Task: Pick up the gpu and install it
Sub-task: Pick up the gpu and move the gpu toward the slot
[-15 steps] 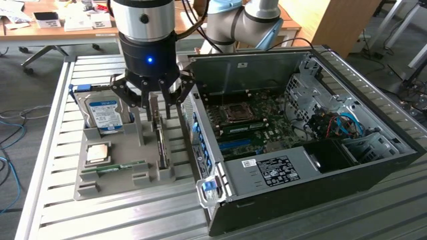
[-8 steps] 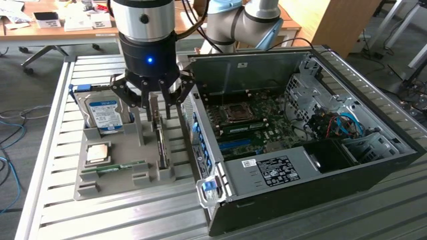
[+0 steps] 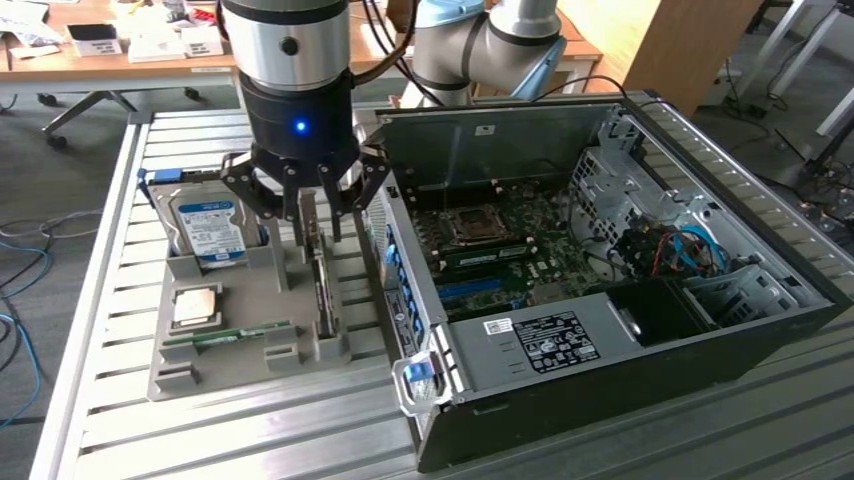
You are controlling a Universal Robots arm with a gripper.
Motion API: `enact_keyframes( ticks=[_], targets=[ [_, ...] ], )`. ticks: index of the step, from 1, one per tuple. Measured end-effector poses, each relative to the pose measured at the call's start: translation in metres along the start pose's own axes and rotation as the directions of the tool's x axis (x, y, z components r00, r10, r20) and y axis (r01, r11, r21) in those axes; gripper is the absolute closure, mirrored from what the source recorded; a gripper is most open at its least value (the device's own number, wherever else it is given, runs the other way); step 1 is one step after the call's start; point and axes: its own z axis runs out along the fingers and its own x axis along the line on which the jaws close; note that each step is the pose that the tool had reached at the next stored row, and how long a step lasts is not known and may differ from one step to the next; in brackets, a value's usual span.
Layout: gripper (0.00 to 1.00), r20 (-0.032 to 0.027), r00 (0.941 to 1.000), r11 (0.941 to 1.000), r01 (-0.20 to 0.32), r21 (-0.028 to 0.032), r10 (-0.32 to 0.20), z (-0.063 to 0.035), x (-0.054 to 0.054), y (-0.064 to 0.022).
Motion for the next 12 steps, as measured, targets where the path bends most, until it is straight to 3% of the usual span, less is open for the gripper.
enact_keyframes(
  ticks=[12],
  targets=[
    [0.58,0.0001,1.0,1.0,0.0,0.0,0.0,0.0088,0.0002,-0.0004]
  ],
)
